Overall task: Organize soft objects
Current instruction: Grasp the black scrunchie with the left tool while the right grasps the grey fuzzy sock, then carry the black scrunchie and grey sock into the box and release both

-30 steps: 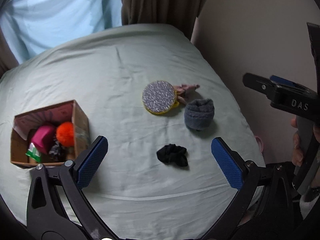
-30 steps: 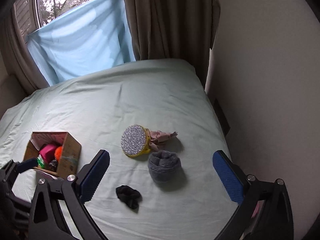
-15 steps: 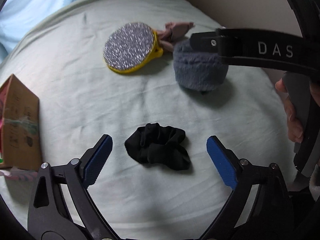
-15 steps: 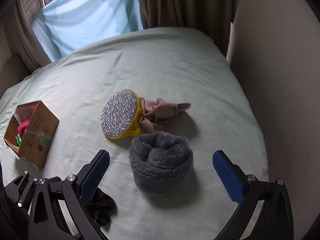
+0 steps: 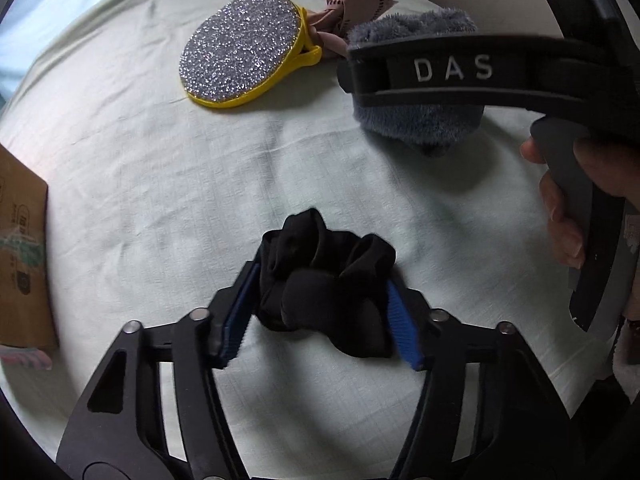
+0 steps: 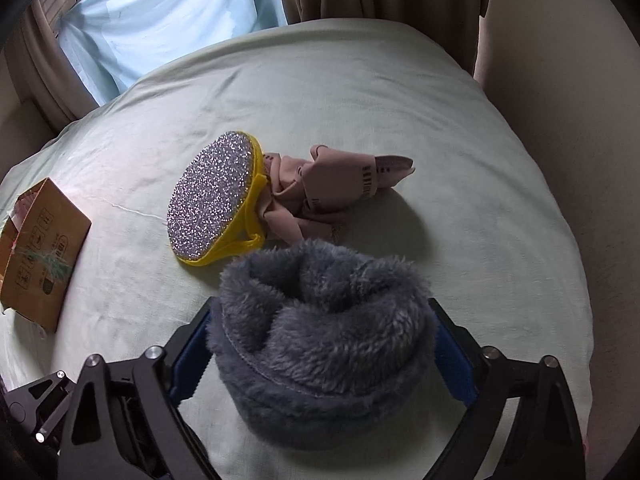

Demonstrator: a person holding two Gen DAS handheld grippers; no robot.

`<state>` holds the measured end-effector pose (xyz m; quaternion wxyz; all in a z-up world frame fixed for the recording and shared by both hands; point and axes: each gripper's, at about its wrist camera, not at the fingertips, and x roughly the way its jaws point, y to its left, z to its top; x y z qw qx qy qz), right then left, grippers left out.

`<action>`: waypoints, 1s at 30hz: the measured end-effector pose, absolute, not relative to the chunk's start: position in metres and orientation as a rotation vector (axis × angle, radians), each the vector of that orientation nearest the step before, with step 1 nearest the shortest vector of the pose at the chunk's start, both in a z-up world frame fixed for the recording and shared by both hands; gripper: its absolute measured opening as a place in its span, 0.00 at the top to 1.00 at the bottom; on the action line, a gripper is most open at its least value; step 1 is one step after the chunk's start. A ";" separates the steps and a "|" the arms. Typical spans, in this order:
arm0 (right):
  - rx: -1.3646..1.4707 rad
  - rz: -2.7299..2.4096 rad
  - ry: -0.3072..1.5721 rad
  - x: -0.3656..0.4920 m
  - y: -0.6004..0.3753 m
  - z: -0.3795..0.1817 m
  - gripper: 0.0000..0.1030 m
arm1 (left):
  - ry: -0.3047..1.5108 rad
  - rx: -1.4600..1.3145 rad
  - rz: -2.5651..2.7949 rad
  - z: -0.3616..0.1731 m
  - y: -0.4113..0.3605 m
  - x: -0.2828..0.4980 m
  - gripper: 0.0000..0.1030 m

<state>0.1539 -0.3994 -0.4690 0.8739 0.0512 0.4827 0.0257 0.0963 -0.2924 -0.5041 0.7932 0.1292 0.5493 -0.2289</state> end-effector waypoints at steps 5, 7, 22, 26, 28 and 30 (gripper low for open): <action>0.107 0.064 1.028 0.155 -0.398 -0.473 0.32 | 1.190 0.267 -0.482 -0.500 -0.292 0.111 0.72; 0.122 0.067 1.033 0.154 -0.398 -0.474 0.37 | 1.192 0.263 -0.477 -0.500 -0.291 0.117 0.75; 0.162 0.034 0.990 0.139 -0.408 -0.425 0.52 | 1.141 0.247 -0.477 -0.453 -0.286 0.138 0.76; 0.162 0.016 0.951 0.129 -0.412 -0.392 0.52 | 1.088 0.254 -0.490 -0.422 -0.285 0.137 0.76; 0.158 0.008 0.933 0.123 -0.411 -0.372 0.52 | 1.065 0.246 -0.494 -0.404 -0.281 0.135 0.76; 0.154 -0.001 0.912 0.116 -0.408 -0.350 0.52 | 1.049 0.231 -0.498 -0.384 -0.277 0.135 0.76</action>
